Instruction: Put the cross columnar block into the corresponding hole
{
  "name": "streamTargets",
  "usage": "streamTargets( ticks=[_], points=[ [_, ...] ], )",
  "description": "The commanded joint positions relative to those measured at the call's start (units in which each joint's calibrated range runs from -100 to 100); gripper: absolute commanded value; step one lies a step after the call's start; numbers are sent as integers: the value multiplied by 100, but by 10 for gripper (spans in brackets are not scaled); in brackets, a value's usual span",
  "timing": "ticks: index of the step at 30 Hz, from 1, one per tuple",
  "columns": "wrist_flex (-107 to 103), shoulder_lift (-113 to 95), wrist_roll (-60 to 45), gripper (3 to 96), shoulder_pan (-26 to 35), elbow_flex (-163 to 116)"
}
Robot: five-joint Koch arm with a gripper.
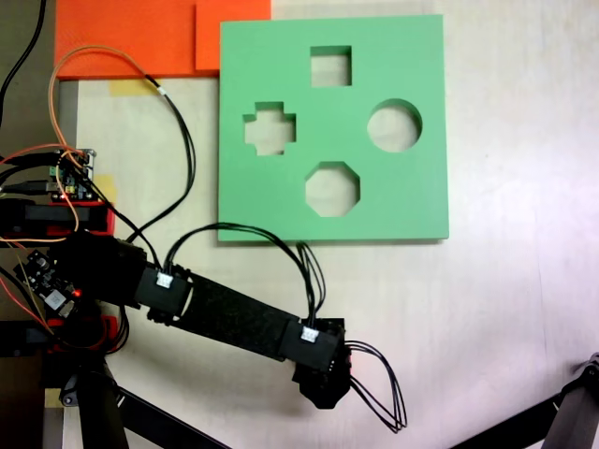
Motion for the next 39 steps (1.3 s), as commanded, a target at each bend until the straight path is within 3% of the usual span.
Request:
streamTargets(
  ticks=[1,9,16,24,39],
  points=[
    [-509,-1132,166,322,127,177],
    [-509,-3353,1050,311,786,217],
    [-509,-4344,2120,319,1915,207],
    [-509,-3618,3243,321,3184,267],
    [-509,-1900,3824,321,3790,506]
  ],
)
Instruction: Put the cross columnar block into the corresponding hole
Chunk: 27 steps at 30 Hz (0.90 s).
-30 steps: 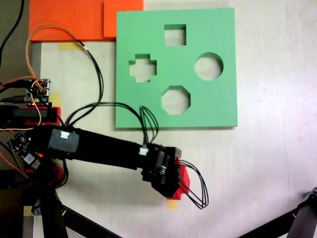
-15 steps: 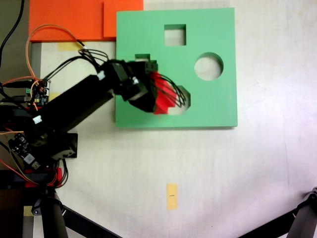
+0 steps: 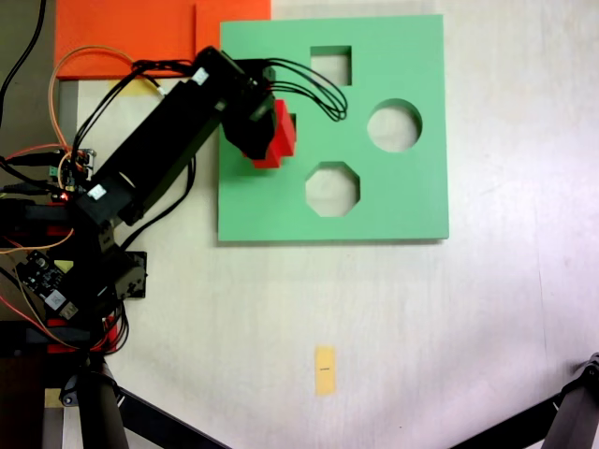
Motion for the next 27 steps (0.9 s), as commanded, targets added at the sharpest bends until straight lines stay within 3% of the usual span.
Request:
streamTargets(
  ticks=[1,27],
  points=[
    [-166,167,68,321,83,437],
    [-166,1592,122,321,288,1185]
  ],
)
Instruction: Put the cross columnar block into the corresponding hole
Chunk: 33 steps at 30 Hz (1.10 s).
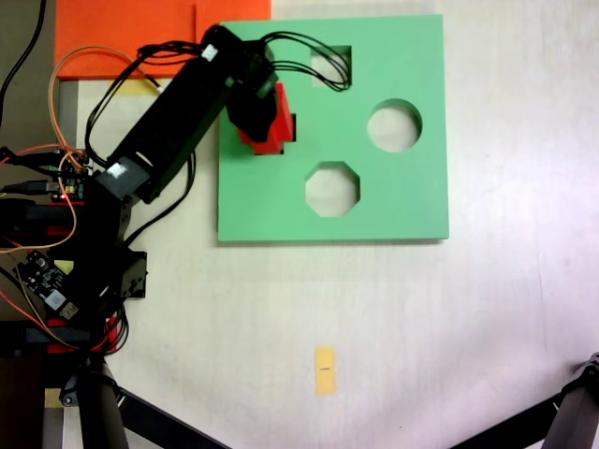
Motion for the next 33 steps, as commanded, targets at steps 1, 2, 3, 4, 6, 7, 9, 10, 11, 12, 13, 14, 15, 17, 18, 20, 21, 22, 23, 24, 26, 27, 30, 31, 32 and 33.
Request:
streamTargets(
  ticks=[1,2,3,4,6,7,9,10,11,12,13,14,15,17,18,20,21,22,23,24,26,27,30,31,32,33],
  points=[
    [-166,214,49,321,49,540],
    [-166,297,49,321,54,580],
    [-166,395,49,321,54,580],
    [-166,409,49,321,59,580],
    [-166,493,49,321,59,570],
    [-166,521,44,323,59,560],
    [-166,535,34,348,54,490],
    [-166,521,29,384,54,430],
    [-166,521,24,457,54,351],
    [-166,521,20,544,54,291],
    [-166,507,24,591,54,231],
    [-166,493,24,616,54,171],
    [-166,493,24,640,54,151],
    [-166,381,29,750,54,12],
    [-166,339,29,823,54,2],
    [-166,311,24,850,54,12],
    [-166,297,24,852,59,51],
    [-166,214,24,857,59,61],
    [-166,60,20,857,59,101],
    [-166,-178,10,857,54,151],
    [-166,-848,-161,857,24,341],
    [-166,-1267,-215,856,5,341],
    [-166,-2608,-444,854,-122,400],
    [-166,-2957,-630,853,-200,420],
    [-166,-3432,-967,849,-313,420],
    [-166,-3795,-1319,849,-454,540]
  ],
)
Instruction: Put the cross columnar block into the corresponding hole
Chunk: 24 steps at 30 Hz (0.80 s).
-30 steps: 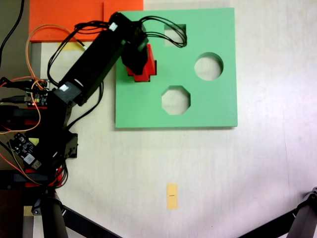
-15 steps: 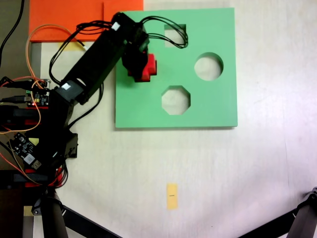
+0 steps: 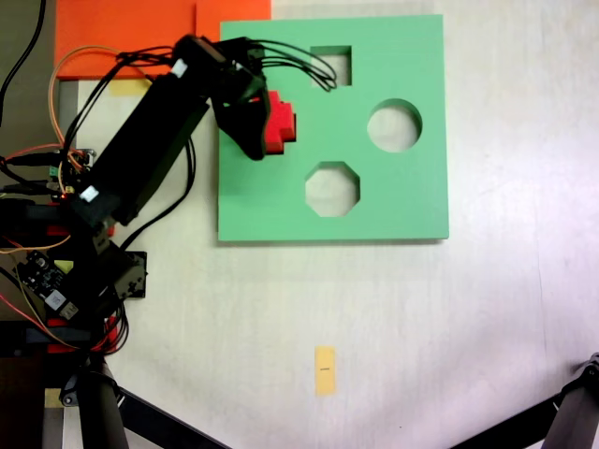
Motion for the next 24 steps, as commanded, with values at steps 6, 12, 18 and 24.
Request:
streamTargets(
  ticks=[6,12,18,24],
  points=[
    [257,-3343,-3751,689,-1407,1349],
    [1750,-3232,-5201,601,-2374,1149],
    [4379,-5159,-5607,600,-2515,-3277],
    [8105,-7743,-6203,600,-2364,-9200]
  ],
)
